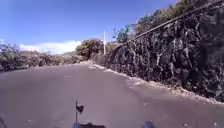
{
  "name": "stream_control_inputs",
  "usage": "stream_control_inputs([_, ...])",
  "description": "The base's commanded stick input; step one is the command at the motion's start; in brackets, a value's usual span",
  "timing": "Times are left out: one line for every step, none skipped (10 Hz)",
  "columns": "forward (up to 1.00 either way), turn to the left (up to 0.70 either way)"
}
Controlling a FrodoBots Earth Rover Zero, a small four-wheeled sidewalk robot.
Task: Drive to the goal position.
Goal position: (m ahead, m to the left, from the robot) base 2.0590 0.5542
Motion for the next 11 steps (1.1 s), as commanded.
stream_control_inputs([1.0, 0.0])
stream_control_inputs([1.0, 0.0])
stream_control_inputs([1.0, 0.0])
stream_control_inputs([1.0, 0.0])
stream_control_inputs([1.0, 0.29])
stream_control_inputs([1.0, 0.22])
stream_control_inputs([1.0, 0.16])
stream_control_inputs([1.0, 0.0])
stream_control_inputs([1.0, 0.0])
stream_control_inputs([1.0, 0.0])
stream_control_inputs([1.0, 0.0])
